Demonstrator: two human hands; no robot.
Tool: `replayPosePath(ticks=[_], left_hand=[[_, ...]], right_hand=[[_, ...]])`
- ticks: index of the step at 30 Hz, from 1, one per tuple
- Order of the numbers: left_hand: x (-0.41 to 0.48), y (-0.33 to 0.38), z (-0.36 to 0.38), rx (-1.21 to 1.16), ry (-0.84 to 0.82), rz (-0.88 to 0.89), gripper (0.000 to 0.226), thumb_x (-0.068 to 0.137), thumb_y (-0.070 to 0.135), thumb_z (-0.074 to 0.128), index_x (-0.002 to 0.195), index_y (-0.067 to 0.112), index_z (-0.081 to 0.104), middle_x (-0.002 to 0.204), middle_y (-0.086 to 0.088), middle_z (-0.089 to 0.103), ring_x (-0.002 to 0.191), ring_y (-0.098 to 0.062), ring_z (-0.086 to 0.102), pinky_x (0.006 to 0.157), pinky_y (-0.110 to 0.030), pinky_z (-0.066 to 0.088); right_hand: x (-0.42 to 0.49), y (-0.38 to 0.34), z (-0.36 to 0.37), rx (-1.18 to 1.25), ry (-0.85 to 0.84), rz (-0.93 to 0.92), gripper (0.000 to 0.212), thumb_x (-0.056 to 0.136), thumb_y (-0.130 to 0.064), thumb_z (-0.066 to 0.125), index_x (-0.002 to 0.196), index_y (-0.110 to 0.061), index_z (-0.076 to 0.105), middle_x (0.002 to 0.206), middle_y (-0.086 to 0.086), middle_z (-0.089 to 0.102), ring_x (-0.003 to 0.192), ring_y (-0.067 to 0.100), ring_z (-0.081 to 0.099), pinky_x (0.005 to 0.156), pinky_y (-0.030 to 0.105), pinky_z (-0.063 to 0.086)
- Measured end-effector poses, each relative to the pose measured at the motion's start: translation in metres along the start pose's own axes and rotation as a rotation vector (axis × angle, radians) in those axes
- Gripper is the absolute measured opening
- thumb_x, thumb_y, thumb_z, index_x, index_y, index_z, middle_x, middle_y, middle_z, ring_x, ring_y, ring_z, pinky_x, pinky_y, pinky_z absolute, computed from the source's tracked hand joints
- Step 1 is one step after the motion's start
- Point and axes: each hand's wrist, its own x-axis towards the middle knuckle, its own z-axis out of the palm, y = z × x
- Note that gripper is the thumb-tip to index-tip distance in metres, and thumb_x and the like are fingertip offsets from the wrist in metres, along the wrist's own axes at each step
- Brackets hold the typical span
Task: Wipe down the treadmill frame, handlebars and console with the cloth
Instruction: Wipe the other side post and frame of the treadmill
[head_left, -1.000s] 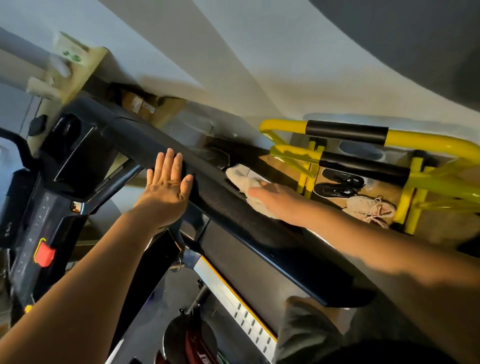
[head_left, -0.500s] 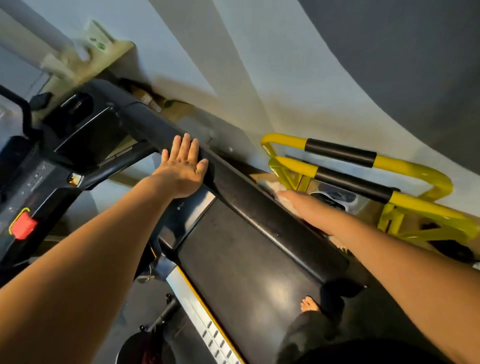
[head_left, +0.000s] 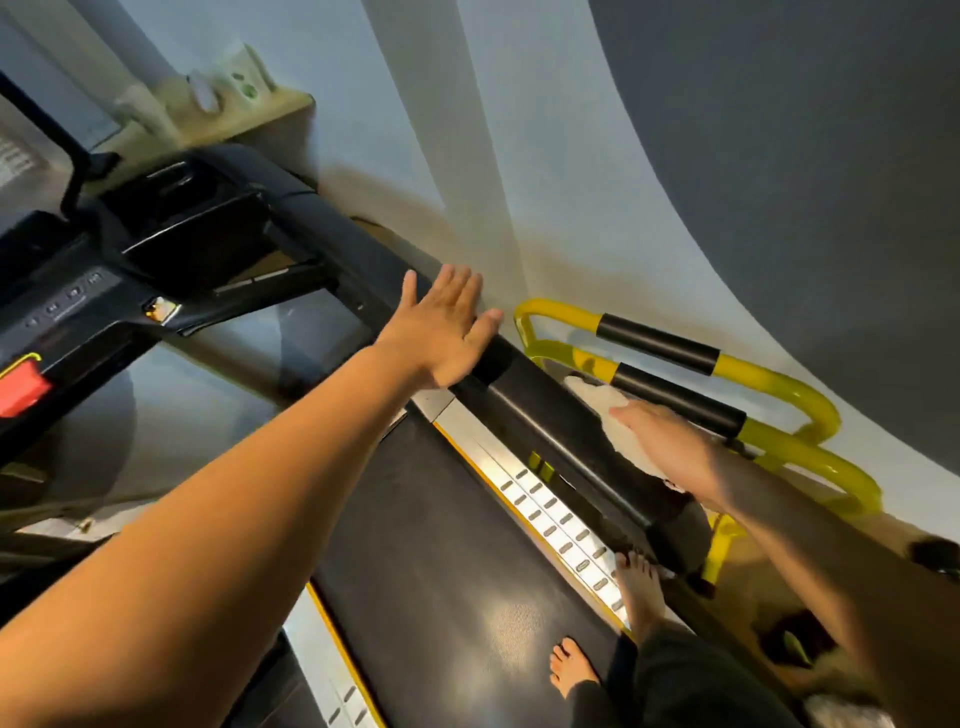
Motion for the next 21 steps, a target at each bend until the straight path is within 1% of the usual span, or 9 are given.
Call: replayPosePath(ticks=[2, 4, 6, 8, 12, 13, 15, 17, 21], left_hand=[[-0.013, 0.033, 0.004, -0.044, 0.033, 0.157, 0.068, 0.102, 0.053, 0.006, 0.158, 0.015, 0.002, 0.166, -0.004, -0.001, 0.152, -0.016, -0.010, 0.120, -0.048, -0.014], [-0.026, 0.066, 0.010, -0.102, 0.047, 0.274, 0.071, 0.097, 0.054, 0.003, 0.158, 0.016, 0.005, 0.166, -0.003, 0.002, 0.152, -0.014, -0.010, 0.120, -0.047, -0.016], [-0.041, 0.092, 0.015, -0.194, 0.104, 0.356, 0.073, 0.096, 0.054, 0.003, 0.158, 0.017, 0.011, 0.166, -0.002, 0.006, 0.152, -0.014, -0.009, 0.119, -0.047, -0.018], [-0.063, 0.105, 0.024, -0.302, 0.215, 0.379, 0.070, 0.099, 0.053, 0.005, 0.157, 0.015, 0.018, 0.165, -0.002, 0.013, 0.152, -0.013, -0.007, 0.118, -0.046, -0.021], [-0.096, 0.106, 0.053, -0.498, 0.299, 0.299, 0.069, 0.100, 0.053, 0.008, 0.156, 0.017, 0.024, 0.164, 0.002, 0.020, 0.151, -0.006, -0.007, 0.118, -0.043, -0.022], [-0.100, 0.106, 0.061, -0.533, 0.296, 0.282, 0.070, 0.100, 0.053, 0.007, 0.156, 0.017, 0.024, 0.164, 0.002, 0.020, 0.151, -0.006, -0.007, 0.119, -0.044, -0.021], [-0.106, 0.104, 0.071, -0.617, 0.335, 0.251, 0.068, 0.100, 0.052, 0.009, 0.155, 0.017, 0.028, 0.163, 0.003, 0.024, 0.152, -0.006, -0.004, 0.120, -0.045, -0.017], [-0.111, 0.106, 0.077, -0.727, 0.430, 0.189, 0.061, 0.102, 0.047, 0.016, 0.152, 0.017, 0.035, 0.160, 0.003, 0.030, 0.152, -0.007, 0.002, 0.122, -0.043, -0.014], [-0.138, 0.121, 0.100, -0.874, 0.503, 0.059, 0.059, 0.101, 0.045, 0.020, 0.149, 0.017, 0.039, 0.158, 0.003, 0.032, 0.152, -0.009, 0.007, 0.124, -0.045, -0.006]], right_hand=[[-0.008, -0.004, 0.002, -0.024, -0.008, -0.085, 0.052, 0.079, -0.061, 0.049, 0.126, -0.042, 0.056, 0.129, -0.006, 0.060, 0.121, 0.018, 0.053, 0.109, 0.042, 0.037], [-0.014, -0.010, 0.004, -0.041, -0.010, -0.155, 0.062, 0.073, -0.064, 0.048, 0.131, -0.042, 0.052, 0.131, -0.009, 0.059, 0.122, 0.015, 0.052, 0.107, 0.039, 0.037], [-0.019, -0.003, 0.000, 0.116, 0.041, -0.097, 0.040, 0.091, -0.041, 0.051, 0.123, -0.019, 0.060, 0.131, 0.001, 0.058, 0.118, 0.018, 0.052, 0.093, 0.025, 0.038], [-0.035, 0.017, -0.005, 0.157, 0.099, -0.079, 0.019, 0.098, -0.027, 0.048, 0.108, -0.020, 0.063, 0.127, 0.004, 0.058, 0.108, 0.018, 0.049, 0.086, 0.026, 0.035], [-0.072, 0.038, 0.006, 0.102, 0.186, -0.139, 0.037, 0.099, -0.035, 0.048, 0.136, -0.036, 0.045, 0.123, -0.010, 0.044, 0.111, 0.008, 0.041, 0.083, 0.023, 0.036], [-0.074, 0.037, 0.011, 0.061, 0.200, -0.231, 0.035, 0.096, -0.040, 0.050, 0.131, -0.041, 0.045, 0.126, -0.014, 0.044, 0.115, 0.004, 0.041, 0.082, 0.018, 0.038], [-0.077, 0.023, 0.017, -0.148, 0.215, -0.465, 0.040, 0.090, -0.044, 0.045, 0.130, -0.047, 0.045, 0.134, -0.024, 0.045, 0.124, -0.004, 0.040, 0.096, 0.011, 0.036], [-0.064, 0.015, 0.016, -0.313, 0.219, -0.582, 0.041, 0.094, -0.041, 0.041, 0.134, -0.041, 0.045, 0.136, -0.021, 0.048, 0.125, -0.005, 0.043, 0.102, 0.010, 0.033], [-0.049, 0.016, 0.006, -0.357, 0.269, -0.330, 0.034, 0.100, -0.041, 0.041, 0.123, -0.022, 0.056, 0.120, 0.000, 0.060, 0.114, 0.023, 0.055, 0.088, 0.030, 0.042]])
